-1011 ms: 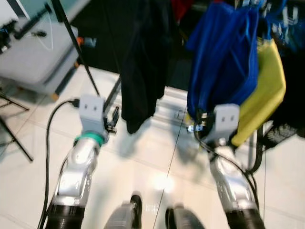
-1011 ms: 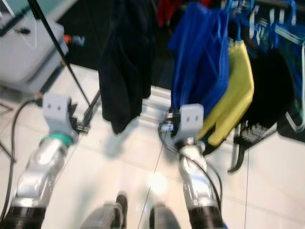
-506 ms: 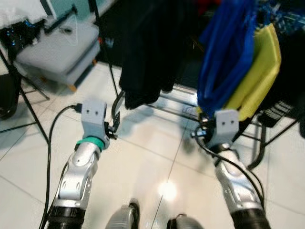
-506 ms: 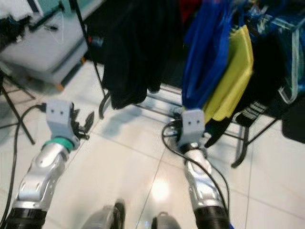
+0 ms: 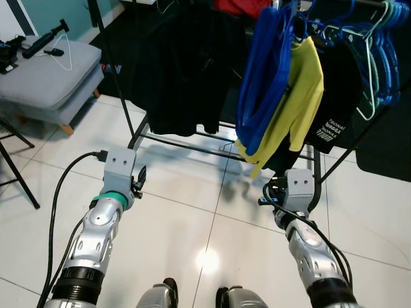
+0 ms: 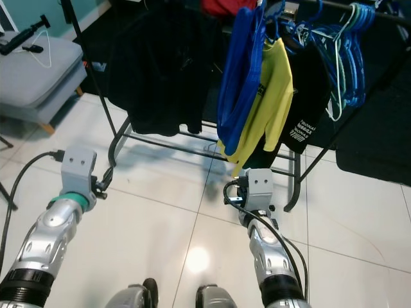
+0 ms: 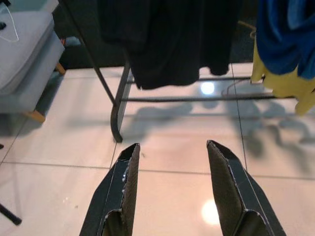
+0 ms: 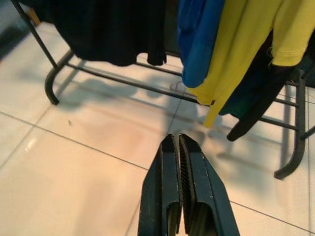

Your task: Hang hanger

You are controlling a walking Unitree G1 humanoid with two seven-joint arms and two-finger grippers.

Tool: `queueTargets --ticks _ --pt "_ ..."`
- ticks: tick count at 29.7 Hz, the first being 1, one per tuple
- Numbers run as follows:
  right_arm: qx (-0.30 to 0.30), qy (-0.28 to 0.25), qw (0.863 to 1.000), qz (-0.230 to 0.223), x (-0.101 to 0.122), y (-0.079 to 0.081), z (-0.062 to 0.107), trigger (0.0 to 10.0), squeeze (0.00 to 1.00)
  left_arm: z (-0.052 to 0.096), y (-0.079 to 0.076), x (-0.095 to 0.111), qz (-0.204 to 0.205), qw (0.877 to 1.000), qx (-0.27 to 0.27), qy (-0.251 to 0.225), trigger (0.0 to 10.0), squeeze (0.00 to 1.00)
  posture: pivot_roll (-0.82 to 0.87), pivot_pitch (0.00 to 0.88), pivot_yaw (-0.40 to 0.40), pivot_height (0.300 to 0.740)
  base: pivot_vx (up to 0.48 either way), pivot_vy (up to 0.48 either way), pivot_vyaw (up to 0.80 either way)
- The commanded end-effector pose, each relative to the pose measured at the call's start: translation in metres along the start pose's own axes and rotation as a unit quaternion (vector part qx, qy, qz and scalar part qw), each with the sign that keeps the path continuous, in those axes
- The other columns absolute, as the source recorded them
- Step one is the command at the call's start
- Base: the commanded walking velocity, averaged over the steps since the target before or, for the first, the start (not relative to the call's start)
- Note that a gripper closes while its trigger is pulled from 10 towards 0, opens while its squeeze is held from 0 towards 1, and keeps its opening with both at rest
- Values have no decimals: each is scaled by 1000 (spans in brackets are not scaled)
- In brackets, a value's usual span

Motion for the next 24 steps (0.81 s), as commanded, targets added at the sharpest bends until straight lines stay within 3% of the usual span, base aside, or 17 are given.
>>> queueTargets --ticks 1,4,6,7,9,12,15,21,24 --pt "-10 32 999 4 -17 -10 5 10000 0 3 -6 -19 -7 1000 -4 28 10000 0 -104 0 20 740 0 0 0" --pt "-10 32 999 4 -17 -10 5 10000 0 3 -6 -19 -7 1000 -4 28 10000 0 -104 0 20 740 0 0 0" --pt "-41 77 995 -54 -39 -22 12 10000 0 3 -12 -45 4 996 7 85 10000 0 -91 0 -9 740 0 0 0" --pt "-41 77 995 -54 -39 -22 12 10000 0 3 -12 -45 4 996 7 85 10000 0 -91 0 -9 740 0 0 0" --pt "-57 98 990 -85 -51 -27 18 10000 0 5 -19 -64 28 991 12 134 10000 0 -87 0 -15 740 0 0 0" --pt "-65 89 989 -98 -50 -29 18 10000 0 7 -18 -72 37 988 20 150 10000 0 -89 0 -10 740 0 0 0" --pt "-57 69 992 -88 -41 -29 14 10000 0 7 -15 -72 46 987 24 149 10000 0 -86 0 -4 740 0 0 0" --pt "-11 42 999 -5 -28 -22 10 10000 0 4 -12 -66 35 992 4 124 10000 0 -73 0 23 740 0 0 0" --pt "3 22 1000 -4 -20 -20 8 10000 0 2 -10 -64 50 992 -2 118 10000 0 -56 2 17 740 0 0 0"
Point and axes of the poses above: a point about 5 cm out from each wrist's last joint towards the gripper, its own z axis pointing back from the gripper into the wrist, its own x axis along the axis of the wrist's last joint, y = z × x, the point moved 1 cm from there along -z, pointing out of the wrist towards the gripper, and after that the axes turned 14 degrees about -z, right-handed, at the moved point
